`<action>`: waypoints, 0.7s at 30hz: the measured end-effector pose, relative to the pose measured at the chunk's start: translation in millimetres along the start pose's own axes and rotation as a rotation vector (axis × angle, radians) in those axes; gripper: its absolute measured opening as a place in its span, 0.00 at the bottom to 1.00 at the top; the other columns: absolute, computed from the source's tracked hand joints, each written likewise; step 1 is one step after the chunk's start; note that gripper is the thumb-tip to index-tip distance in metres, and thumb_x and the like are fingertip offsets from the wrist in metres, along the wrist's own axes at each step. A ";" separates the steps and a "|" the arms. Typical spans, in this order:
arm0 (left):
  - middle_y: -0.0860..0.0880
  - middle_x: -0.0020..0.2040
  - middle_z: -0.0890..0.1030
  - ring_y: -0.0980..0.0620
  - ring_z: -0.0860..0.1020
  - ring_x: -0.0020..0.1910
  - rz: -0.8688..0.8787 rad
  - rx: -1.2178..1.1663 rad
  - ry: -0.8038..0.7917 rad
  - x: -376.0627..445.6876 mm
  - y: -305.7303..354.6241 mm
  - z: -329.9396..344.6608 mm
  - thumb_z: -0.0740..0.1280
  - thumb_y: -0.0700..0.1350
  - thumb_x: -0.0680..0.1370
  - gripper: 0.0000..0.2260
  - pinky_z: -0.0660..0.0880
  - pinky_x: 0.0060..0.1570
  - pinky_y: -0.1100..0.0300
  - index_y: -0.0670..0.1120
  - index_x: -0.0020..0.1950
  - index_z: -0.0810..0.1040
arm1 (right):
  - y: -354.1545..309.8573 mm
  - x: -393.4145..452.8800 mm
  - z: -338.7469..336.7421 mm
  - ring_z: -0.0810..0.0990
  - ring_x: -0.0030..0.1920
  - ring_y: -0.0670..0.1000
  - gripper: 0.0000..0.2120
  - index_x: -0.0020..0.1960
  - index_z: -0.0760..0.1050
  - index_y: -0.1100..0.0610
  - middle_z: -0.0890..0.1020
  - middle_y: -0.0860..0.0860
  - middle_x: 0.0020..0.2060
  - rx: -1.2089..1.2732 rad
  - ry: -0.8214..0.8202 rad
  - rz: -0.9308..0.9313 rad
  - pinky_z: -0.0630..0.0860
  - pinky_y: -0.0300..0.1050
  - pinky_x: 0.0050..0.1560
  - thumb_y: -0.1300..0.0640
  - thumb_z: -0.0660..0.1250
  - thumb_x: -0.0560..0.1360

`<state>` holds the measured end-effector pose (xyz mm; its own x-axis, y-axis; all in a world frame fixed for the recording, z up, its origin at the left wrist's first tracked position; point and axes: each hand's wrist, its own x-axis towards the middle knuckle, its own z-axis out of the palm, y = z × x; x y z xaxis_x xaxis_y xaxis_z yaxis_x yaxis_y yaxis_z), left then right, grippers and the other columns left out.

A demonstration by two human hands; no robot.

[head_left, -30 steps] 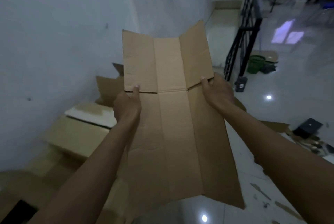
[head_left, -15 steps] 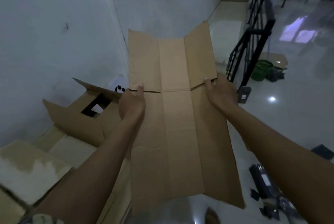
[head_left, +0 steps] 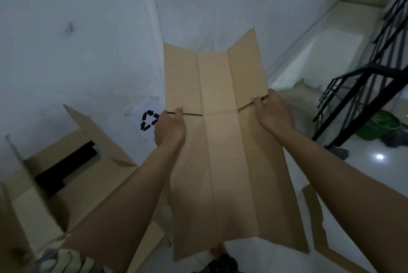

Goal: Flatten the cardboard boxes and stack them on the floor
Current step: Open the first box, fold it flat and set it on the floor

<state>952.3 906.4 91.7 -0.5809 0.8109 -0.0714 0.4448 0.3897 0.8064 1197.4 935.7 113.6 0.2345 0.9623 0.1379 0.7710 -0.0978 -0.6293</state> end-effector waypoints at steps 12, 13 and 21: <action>0.42 0.57 0.81 0.41 0.78 0.56 -0.145 -0.071 0.093 103.4 -10.5 142.0 0.55 0.60 0.82 0.25 0.72 0.50 0.53 0.40 0.62 0.76 | 40.9 161.5 103.3 0.81 0.46 0.61 0.19 0.55 0.73 0.55 0.83 0.56 0.47 0.001 -0.059 -0.110 0.78 0.55 0.47 0.40 0.57 0.81; 0.43 0.55 0.81 0.42 0.78 0.54 -0.158 -0.072 0.114 106.5 -16.6 150.8 0.56 0.58 0.83 0.23 0.69 0.46 0.56 0.40 0.60 0.76 | 46.0 170.4 118.3 0.81 0.45 0.61 0.19 0.54 0.72 0.55 0.83 0.56 0.46 0.008 -0.079 -0.126 0.77 0.53 0.45 0.40 0.57 0.81; 0.38 0.59 0.80 0.40 0.77 0.59 -0.511 -0.080 0.338 150.0 -88.1 226.5 0.58 0.57 0.82 0.24 0.70 0.52 0.55 0.36 0.62 0.75 | 88.4 221.0 258.1 0.79 0.36 0.58 0.15 0.49 0.68 0.55 0.76 0.49 0.35 0.065 -0.331 -0.250 0.65 0.45 0.34 0.43 0.58 0.83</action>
<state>980.4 1092.6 -123.1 -0.8967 0.3418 -0.2812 0.0082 0.6481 0.7615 1164.6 1205.3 -109.0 -0.1666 0.9849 0.0462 0.7383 0.1557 -0.6563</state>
